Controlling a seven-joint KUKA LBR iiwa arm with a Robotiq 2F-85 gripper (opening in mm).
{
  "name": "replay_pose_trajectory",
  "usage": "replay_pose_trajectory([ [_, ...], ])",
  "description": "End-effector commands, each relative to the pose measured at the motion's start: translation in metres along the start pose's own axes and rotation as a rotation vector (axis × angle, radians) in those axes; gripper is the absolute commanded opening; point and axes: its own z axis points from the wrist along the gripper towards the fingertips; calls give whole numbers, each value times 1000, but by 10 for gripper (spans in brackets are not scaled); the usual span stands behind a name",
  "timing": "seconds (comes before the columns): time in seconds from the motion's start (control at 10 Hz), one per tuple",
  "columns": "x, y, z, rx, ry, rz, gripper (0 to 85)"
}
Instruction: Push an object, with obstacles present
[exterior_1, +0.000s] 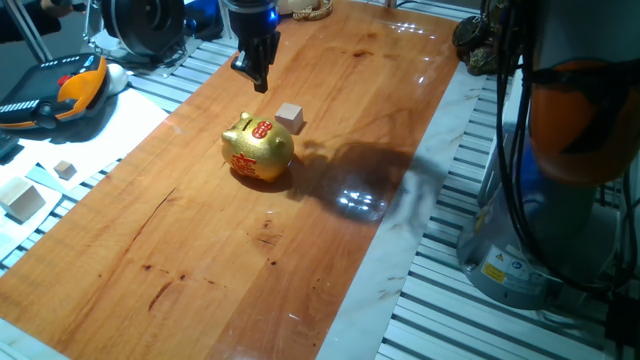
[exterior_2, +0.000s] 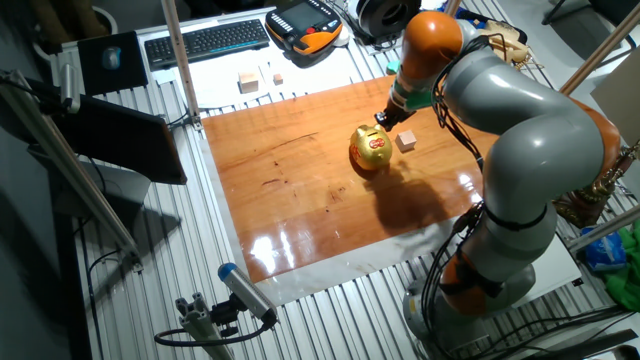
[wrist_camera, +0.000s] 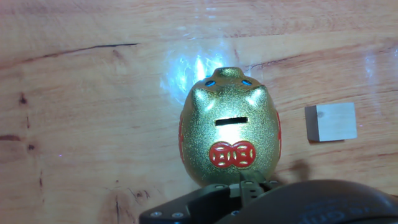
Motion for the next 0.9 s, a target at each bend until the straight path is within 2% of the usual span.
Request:
replay_pose_trajectory([
  [0.0,0,0,0,2,11,-12,0],
  [0.1,0,0,0,-9,15,-24,0],
  [0.2,0,0,0,-37,17,-21,0],
  [0.3,0,0,0,-61,31,4,0],
  [0.4,0,0,0,-61,41,27,0],
  [0.5,0,0,0,-56,49,45,0],
  [0.6,0,0,0,-43,70,67,0],
  [0.7,0,0,0,-10,79,84,0],
  [0.8,0,0,0,9,80,97,0],
])
